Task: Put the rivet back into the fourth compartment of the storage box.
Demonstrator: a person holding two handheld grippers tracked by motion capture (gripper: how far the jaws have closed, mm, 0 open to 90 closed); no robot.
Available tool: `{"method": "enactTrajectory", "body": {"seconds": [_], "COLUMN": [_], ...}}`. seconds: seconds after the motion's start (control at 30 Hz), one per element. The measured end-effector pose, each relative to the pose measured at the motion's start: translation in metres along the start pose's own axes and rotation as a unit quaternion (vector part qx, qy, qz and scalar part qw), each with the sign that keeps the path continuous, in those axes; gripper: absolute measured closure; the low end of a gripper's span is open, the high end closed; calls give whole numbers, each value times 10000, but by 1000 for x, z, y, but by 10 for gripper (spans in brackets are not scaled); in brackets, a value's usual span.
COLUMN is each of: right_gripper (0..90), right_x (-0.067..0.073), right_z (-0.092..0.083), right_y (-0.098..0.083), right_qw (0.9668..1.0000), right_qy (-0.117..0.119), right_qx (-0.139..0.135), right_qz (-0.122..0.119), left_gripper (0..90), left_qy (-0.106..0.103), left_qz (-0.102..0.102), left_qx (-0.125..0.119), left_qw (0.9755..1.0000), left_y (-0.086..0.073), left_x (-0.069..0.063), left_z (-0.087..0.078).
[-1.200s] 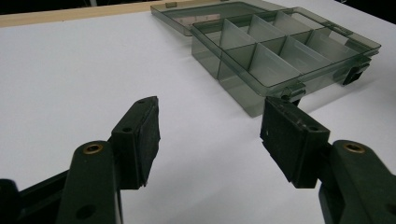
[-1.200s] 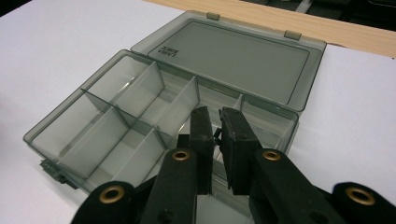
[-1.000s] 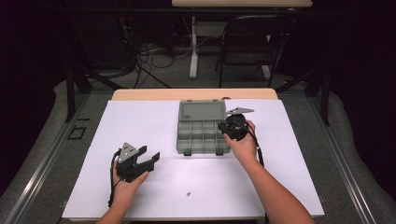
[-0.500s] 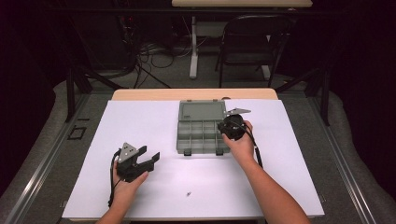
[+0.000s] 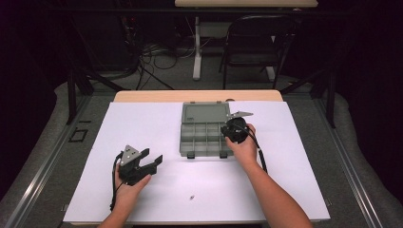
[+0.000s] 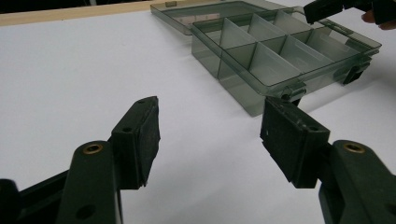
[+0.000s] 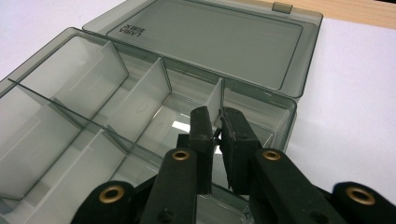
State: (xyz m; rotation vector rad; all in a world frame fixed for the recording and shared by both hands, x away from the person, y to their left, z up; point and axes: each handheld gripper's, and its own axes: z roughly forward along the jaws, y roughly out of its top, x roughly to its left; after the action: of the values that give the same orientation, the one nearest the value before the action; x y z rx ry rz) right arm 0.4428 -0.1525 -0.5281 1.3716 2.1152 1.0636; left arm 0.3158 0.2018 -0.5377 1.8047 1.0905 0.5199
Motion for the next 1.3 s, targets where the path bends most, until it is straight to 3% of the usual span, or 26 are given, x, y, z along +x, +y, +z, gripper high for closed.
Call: {"method": "enactTrajectory", "body": {"seconds": [0.7, 1.03, 1.3], "right_gripper": [823, 727, 591], "right_x": [-1, -2, 3], "right_z": [-1, -8, -18], "right_y": [0, 2, 5], "right_qw": [10000, 9998, 9994], "right_qy": [-1, 44, 150], "right_qx": [-41, -169, -305], "right_qz": [35, 105, 42], "left_gripper": [373, 373, 374], "left_qy": [-5, -6, 1], "left_qz": [7, -15, 4], "left_qx": [5, 12, 1], "left_qw": [10000, 10000, 10000], "left_y": [0, 0, 0], "left_x": [0, 0, 0], "left_z": [0, -1, 0]}}
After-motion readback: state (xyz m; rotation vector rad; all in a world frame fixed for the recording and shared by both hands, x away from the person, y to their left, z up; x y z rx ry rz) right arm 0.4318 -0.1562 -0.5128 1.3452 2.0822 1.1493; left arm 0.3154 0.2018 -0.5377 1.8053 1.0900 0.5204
